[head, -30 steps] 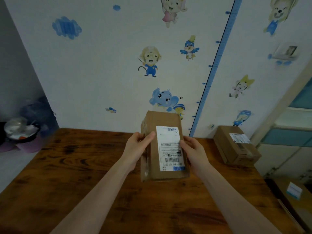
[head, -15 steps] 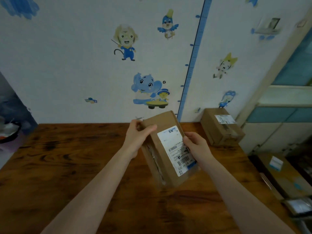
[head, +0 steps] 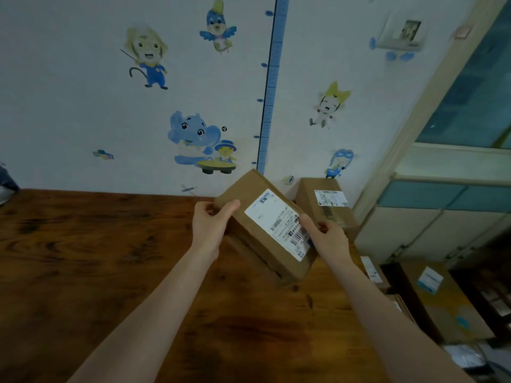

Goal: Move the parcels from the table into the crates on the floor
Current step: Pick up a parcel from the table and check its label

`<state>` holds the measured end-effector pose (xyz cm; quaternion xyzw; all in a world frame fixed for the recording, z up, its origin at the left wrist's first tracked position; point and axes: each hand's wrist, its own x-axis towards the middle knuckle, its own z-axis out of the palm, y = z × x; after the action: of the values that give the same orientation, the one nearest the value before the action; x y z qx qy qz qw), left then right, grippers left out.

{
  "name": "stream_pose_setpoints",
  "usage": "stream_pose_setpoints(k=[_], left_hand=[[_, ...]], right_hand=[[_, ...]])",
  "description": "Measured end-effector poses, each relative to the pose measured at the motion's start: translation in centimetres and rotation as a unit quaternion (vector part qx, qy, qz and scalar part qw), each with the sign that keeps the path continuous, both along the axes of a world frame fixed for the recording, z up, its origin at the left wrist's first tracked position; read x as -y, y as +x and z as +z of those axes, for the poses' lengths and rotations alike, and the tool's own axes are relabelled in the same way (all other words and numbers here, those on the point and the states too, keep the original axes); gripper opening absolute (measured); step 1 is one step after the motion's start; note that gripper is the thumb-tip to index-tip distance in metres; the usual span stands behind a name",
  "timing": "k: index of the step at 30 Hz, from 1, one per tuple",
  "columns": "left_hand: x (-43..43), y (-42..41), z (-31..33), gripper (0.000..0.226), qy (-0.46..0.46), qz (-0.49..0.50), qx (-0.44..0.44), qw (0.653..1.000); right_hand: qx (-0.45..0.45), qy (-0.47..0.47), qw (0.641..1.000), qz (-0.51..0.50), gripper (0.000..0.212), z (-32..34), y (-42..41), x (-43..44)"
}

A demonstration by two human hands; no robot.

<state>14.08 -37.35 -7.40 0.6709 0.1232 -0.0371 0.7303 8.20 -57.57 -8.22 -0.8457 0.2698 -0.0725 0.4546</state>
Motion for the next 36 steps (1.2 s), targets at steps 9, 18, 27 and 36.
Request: stream_pose_setpoints(k=[9,18,27,36], left_hand=[[5.1,-0.5,-1.6,0.059,-0.023,0.038,-0.047,0.998],[6.5,2.4,-2.7,0.087,0.01,-0.098,-0.088,0.991],[9.0,5.5,-1.7,0.091,0.021,-0.227,-0.116,0.967],[14.1,6.5,-3.0,0.07,-0.003,-0.144,-0.142,0.979]], right_hand=[[0.074,0.458,0.877,-0.125,0.039,-2.0,-0.3,4.4],[0.052,0.468,0.871,-0.137,0.039,-2.2,1.3,6.6],[0.16,0.476,0.831,-0.24,0.028,-2.1,3.3,9.3],[0.056,0.396,0.885,-0.239,0.025,-2.0,8.2,13.5]])
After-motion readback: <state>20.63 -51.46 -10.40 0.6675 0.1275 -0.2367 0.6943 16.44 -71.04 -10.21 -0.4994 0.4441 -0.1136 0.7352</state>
